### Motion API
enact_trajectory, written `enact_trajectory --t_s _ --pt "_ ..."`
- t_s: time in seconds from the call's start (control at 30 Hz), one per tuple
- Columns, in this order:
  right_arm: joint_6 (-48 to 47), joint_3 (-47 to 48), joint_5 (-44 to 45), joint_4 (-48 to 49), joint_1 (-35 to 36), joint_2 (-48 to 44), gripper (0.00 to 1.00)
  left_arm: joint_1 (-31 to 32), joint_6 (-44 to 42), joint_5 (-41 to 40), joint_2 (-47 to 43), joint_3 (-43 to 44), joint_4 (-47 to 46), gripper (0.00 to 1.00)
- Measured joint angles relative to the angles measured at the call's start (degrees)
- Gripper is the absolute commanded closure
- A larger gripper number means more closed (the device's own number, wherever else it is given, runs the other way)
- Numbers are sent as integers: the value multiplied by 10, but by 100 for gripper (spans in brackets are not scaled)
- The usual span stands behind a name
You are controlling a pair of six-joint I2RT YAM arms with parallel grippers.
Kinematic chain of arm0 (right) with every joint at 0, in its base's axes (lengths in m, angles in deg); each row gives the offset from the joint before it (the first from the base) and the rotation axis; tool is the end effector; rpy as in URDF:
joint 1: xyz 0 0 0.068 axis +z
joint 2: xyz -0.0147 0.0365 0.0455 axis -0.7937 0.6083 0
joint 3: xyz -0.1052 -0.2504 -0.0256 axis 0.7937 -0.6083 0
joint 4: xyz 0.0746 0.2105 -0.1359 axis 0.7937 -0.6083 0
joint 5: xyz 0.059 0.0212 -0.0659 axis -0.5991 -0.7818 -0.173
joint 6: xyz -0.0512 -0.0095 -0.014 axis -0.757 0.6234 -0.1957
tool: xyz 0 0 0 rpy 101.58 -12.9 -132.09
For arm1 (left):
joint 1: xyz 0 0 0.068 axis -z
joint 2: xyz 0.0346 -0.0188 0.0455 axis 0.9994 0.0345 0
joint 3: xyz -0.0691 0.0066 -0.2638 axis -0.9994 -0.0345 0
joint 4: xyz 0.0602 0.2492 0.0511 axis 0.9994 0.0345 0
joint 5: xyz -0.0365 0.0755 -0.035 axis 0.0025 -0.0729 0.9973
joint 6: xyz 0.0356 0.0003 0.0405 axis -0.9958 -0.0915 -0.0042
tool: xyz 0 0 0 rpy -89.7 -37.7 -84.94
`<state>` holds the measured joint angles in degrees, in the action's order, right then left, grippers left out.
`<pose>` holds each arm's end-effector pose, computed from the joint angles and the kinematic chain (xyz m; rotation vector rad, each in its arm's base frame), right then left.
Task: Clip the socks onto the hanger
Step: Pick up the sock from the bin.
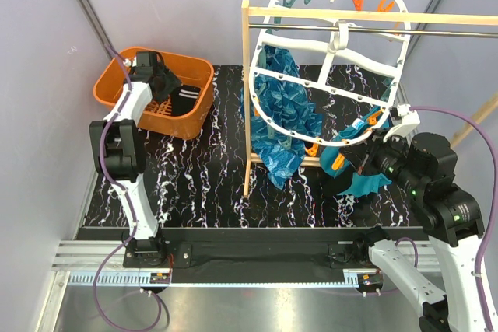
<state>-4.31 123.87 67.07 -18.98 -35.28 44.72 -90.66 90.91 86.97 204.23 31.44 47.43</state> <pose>0.0850 0.0337 0.4262 -0.1079 1.9563 0.6134 0.4657 0.0213 0.2540 -0.9142 2.1898 -0.3471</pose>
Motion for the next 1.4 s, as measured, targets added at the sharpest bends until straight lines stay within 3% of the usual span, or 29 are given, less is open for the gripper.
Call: enact_trajectory --t_s 0.1,0.3,0.47,0.73,1.1,1.4 --pt "3 -5 0 5 0 0 100 -3 -6 -6 8 27 23 31" --pt "4 -8 0 9 0 0 100 -3 -34 12 92 187 23 38" --pt "10 -12 0 11 0 0 100 -3 -69 37 132 174 -17 45" --pt "12 -13 0 12 0 0 100 -2 -107 41 188 158 -51 44" --pt "15 -13 0 12 0 0 100 3 -118 41 210 151 -91 51" --pt "18 -13 0 12 0 1 100 8 -105 35 228 164 -95 72"
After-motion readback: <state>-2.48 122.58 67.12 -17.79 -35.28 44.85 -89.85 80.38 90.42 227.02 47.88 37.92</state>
